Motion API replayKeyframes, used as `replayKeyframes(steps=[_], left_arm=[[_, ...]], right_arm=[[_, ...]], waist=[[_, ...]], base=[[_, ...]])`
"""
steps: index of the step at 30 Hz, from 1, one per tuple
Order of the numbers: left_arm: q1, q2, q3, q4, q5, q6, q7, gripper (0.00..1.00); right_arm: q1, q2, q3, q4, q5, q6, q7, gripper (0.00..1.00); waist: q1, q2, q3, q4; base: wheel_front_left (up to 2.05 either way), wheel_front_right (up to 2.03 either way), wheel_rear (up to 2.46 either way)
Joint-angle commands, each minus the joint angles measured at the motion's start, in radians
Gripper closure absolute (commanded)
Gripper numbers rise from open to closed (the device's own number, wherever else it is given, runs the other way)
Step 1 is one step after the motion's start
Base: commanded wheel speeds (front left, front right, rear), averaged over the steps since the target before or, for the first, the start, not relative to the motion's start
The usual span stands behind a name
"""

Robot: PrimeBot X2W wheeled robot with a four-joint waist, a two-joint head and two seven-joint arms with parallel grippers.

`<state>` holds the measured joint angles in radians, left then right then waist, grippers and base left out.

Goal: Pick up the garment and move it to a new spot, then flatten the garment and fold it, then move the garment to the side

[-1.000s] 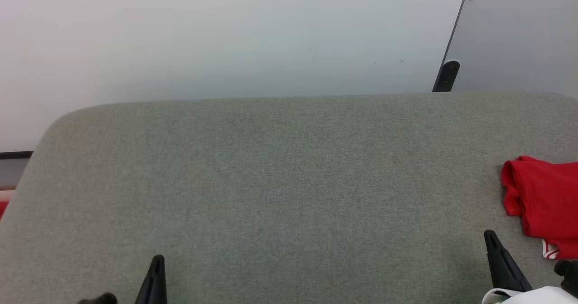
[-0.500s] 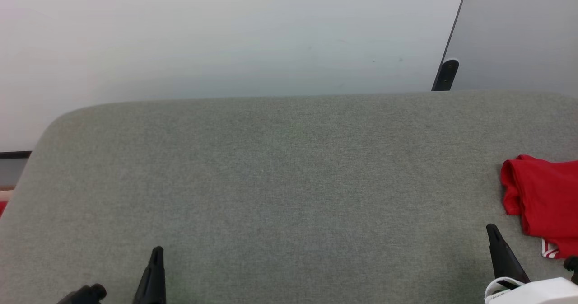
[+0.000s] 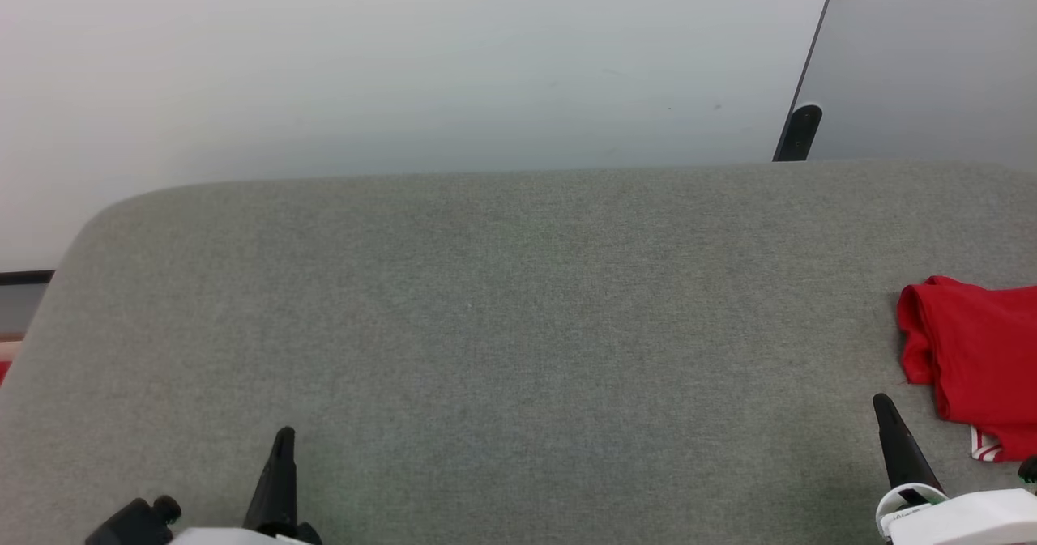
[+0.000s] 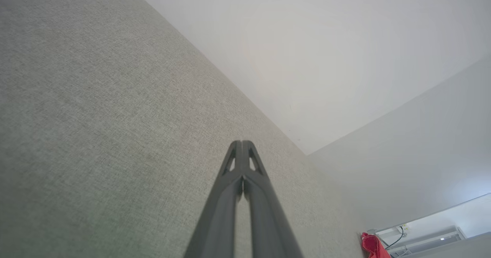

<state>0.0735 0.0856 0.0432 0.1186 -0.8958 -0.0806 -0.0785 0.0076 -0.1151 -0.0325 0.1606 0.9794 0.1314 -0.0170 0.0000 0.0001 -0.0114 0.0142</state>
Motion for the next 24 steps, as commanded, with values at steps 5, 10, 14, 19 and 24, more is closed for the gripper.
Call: replayKeyframes(steps=[5,10,14,19,24], left_arm=[[-0.039,-0.001,0.010,0.005,-0.088,-0.013,0.020,1.00],[-0.051,-0.002,0.014,0.016,-0.145,-0.017,0.035,1.00],[-0.064,-0.004,0.017,0.024,-0.189,-0.020,0.046,1.00],[-0.075,-0.006,0.021,0.035,-0.242,-0.023,0.060,1.00],[-0.086,-0.008,0.025,0.044,-0.292,-0.027,0.072,1.00]], right_arm=[[-0.034,0.005,-0.015,0.001,0.076,-0.001,0.014,1.00],[-0.042,0.010,-0.020,0.008,0.127,-0.001,0.025,1.00],[-0.049,0.014,-0.024,0.014,0.166,-0.001,0.032,1.00],[-0.055,0.018,-0.029,0.021,0.212,-0.001,0.042,1.00],[-0.063,0.023,-0.035,0.027,0.257,-0.001,0.051,1.00]], waist=[[0.0000,-0.0001,0.001,-0.001],[0.0000,-0.0001,0.002,-0.002],[0.0000,-0.0001,0.003,-0.003],[0.0000,-0.0001,0.004,-0.003],[0.0000,-0.0001,0.004,-0.004]], base=[[0.00,0.00,0.00],[0.00,0.00,0.00],[0.00,0.00,0.00],[0.00,0.00,0.00],[0.00,0.00,0.00]])
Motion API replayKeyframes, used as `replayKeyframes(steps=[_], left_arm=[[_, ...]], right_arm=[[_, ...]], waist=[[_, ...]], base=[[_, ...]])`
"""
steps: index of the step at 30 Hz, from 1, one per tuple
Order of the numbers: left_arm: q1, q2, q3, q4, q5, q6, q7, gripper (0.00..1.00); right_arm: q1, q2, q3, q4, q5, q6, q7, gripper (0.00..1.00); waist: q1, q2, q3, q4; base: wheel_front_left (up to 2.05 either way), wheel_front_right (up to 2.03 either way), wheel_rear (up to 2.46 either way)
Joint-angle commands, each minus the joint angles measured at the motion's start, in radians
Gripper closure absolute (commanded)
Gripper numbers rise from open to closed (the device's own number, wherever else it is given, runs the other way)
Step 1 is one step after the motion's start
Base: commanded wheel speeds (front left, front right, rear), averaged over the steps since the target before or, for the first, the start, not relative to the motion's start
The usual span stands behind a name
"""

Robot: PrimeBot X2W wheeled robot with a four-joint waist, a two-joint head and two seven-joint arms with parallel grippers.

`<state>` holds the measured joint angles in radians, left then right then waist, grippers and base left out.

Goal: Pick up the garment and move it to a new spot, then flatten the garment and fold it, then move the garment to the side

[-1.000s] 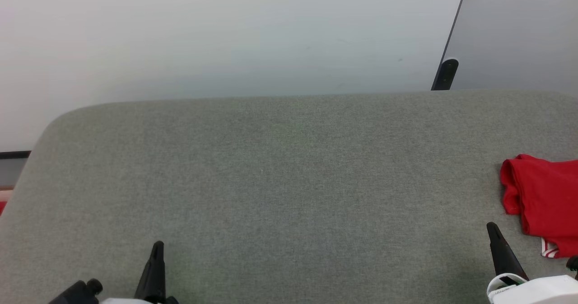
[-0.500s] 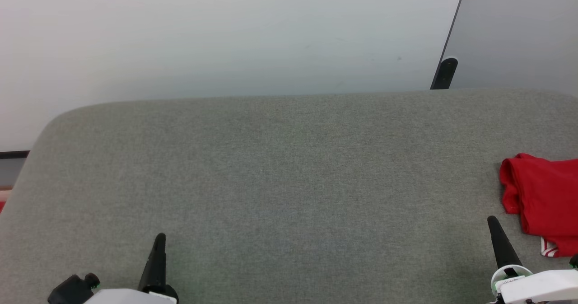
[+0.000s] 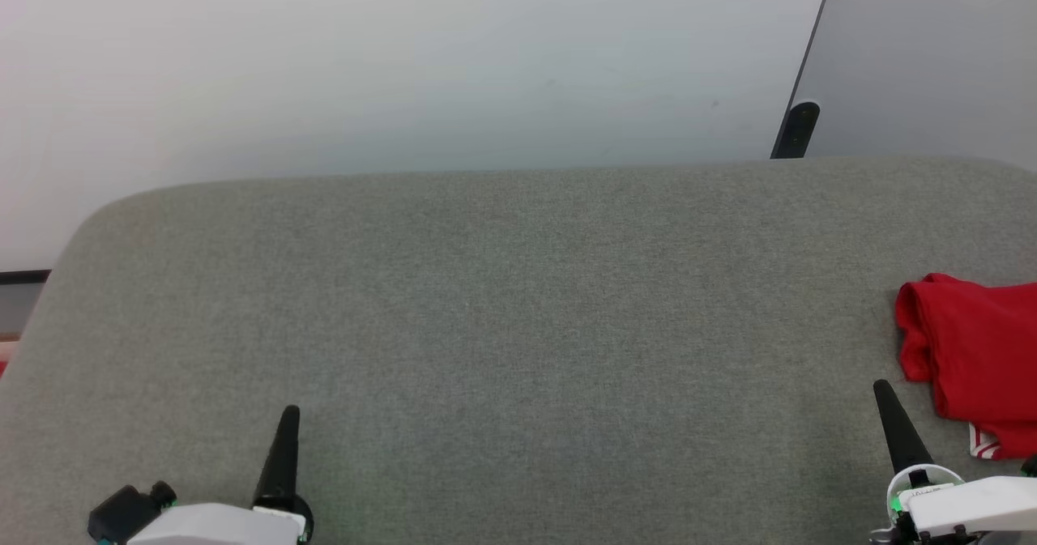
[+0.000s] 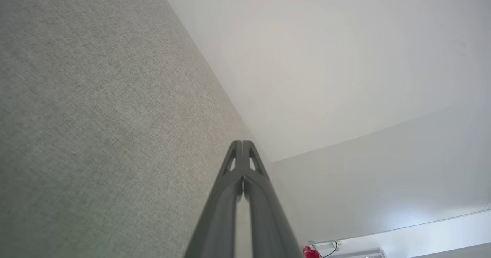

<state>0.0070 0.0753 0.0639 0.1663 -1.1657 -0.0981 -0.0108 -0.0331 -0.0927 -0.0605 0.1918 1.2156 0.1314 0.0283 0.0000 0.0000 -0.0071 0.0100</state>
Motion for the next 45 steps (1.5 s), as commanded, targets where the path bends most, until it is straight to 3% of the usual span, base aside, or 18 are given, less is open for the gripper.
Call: replayKeyframes(steps=[1,45], left_arm=[[-0.021,0.002,0.005,-0.002,-0.032,-0.010,0.008,1.00],[-0.105,-0.015,0.036,0.066,-0.385,-0.031,0.101,1.00]], right_arm=[[-0.023,0.001,-0.008,-0.003,0.029,-0.001,0.007,1.00],[-0.070,0.034,-0.045,0.045,0.338,-0.001,0.071,1.00]], waist=[[0.0000,0.0000,0.000,0.000],[0.0000,0.0000,0.008,-0.008]], base=[[0.00,0.00,0.00],[0.00,0.00,0.00]])
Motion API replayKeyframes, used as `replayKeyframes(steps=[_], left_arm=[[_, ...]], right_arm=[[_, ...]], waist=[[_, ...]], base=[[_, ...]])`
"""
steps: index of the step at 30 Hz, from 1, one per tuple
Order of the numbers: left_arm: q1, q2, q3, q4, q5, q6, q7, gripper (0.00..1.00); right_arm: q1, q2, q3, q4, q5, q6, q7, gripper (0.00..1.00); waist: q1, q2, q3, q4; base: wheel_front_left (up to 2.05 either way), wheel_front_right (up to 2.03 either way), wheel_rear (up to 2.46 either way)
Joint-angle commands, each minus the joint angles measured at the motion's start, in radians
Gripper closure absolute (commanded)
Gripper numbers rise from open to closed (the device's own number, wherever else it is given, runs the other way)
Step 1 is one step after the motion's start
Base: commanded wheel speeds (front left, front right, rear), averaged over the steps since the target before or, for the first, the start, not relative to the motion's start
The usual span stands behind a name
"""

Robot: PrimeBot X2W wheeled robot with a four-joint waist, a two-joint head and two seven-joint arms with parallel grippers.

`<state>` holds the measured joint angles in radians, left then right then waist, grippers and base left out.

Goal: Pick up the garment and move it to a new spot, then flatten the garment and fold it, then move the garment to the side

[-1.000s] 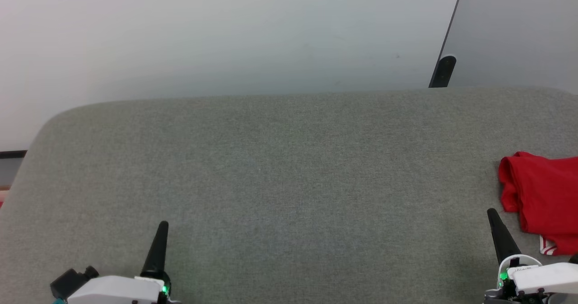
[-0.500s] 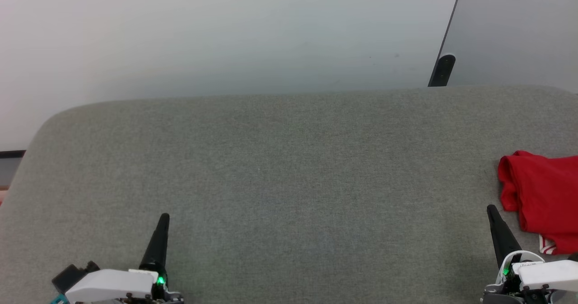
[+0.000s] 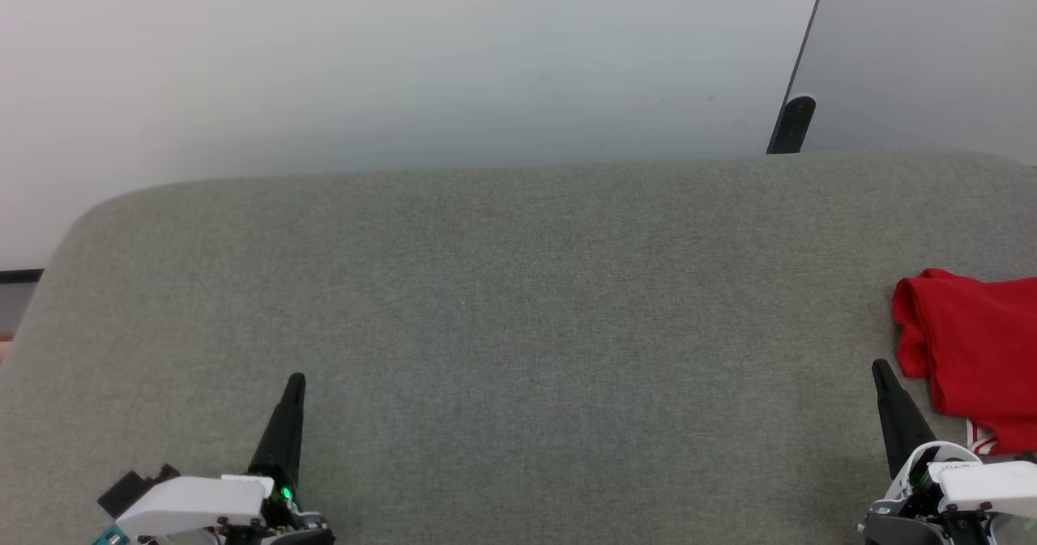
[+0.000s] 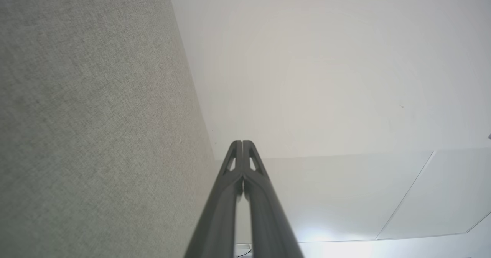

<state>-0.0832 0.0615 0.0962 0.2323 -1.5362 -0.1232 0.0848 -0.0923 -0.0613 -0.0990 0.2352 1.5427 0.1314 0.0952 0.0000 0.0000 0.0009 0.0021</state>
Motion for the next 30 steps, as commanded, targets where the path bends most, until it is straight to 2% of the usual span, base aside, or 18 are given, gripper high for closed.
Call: replayKeyframes(steps=[1,12,30], left_arm=[[-0.017,-0.002,0.004,0.002,-0.020,-0.007,0.006,1.00],[-0.032,-0.005,0.010,0.016,-0.088,-0.011,0.025,1.00],[-0.032,-0.007,0.013,0.015,-0.082,-0.011,0.025,1.00]], right_arm=[[-0.013,0.003,-0.007,0.002,0.017,-0.001,0.005,1.00],[-0.024,0.010,-0.013,0.011,0.077,-0.001,0.018,1.00],[-0.018,0.011,-0.013,0.011,0.073,-0.001,0.018,1.00]], waist=[[0.0000,0.0000,0.000,0.000],[0.0000,0.0000,0.002,-0.002],[0.0000,0.0000,0.002,-0.002]], base=[[0.00,0.00,0.00],[0.00,0.00,0.00],[0.00,0.00,0.00]])
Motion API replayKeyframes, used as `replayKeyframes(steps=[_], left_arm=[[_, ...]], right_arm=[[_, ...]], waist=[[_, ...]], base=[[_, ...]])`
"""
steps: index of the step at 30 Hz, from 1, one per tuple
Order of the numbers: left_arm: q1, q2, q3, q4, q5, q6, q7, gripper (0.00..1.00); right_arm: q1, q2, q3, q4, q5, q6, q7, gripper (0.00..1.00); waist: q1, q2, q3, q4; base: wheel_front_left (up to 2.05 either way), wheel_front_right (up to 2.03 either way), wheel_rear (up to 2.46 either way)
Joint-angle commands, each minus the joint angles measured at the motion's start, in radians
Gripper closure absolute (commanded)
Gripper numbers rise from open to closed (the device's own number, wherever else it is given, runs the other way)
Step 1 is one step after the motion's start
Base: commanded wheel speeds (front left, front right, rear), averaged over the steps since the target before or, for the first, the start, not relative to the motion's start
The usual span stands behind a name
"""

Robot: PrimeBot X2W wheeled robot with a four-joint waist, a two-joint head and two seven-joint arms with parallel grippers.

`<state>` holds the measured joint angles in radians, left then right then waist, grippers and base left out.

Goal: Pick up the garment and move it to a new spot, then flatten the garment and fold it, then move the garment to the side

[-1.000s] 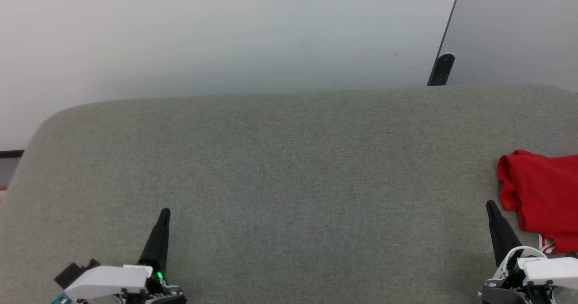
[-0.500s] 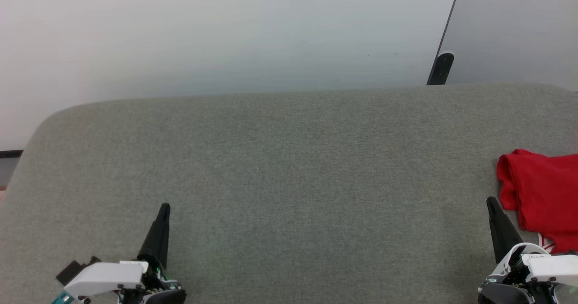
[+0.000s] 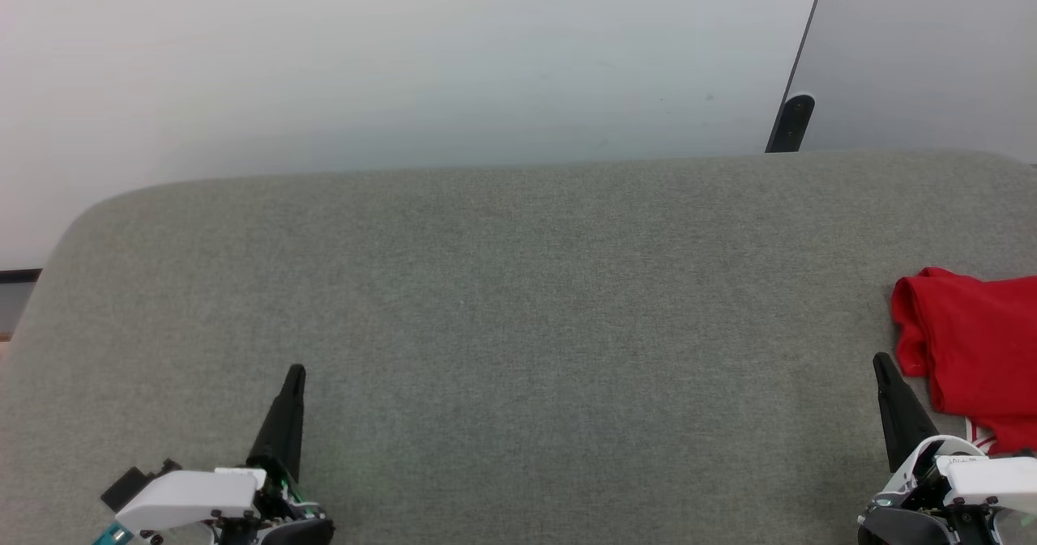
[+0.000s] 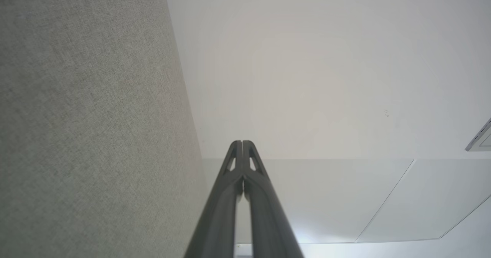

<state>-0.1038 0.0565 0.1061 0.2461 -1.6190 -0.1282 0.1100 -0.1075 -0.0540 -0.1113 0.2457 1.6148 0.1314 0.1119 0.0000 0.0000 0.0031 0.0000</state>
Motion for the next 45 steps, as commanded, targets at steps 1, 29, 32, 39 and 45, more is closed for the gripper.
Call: replayKeyframes(steps=[1,29,32,39,45], left_arm=[[-0.011,-0.002,0.003,0.002,0.001,-0.006,0.001,1.00],[-0.012,-0.004,0.006,0.002,0.004,-0.006,0.003,1.00],[-0.012,-0.004,0.006,0.002,0.004,-0.006,0.004,1.00],[-0.012,-0.004,0.006,0.002,0.005,-0.006,0.004,1.00],[-0.012,-0.004,0.007,0.002,0.006,-0.006,0.003,1.00]], right_arm=[[-0.003,0.003,-0.001,0.000,0.001,-0.001,0.002,1.00],[-0.003,0.005,-0.003,0.000,-0.001,-0.001,0.003,1.00],[-0.003,0.005,-0.003,0.000,-0.001,-0.001,0.002,1.00],[-0.003,0.005,-0.003,0.000,-0.002,-0.001,0.003,1.00],[-0.004,0.005,-0.003,0.000,-0.002,-0.001,0.003,1.00]], waist=[[0.0000,0.0000,0.000,0.000],[0.0000,0.0000,0.000,0.000],[0.0000,0.0000,0.000,0.000],[0.0000,0.0000,0.000,0.000],[0.0000,0.0000,0.000,0.000]], base=[[0.00,0.00,0.00],[0.00,0.00,0.00],[0.00,0.00,0.00],[0.00,0.00,0.00],[0.00,0.00,0.00]])
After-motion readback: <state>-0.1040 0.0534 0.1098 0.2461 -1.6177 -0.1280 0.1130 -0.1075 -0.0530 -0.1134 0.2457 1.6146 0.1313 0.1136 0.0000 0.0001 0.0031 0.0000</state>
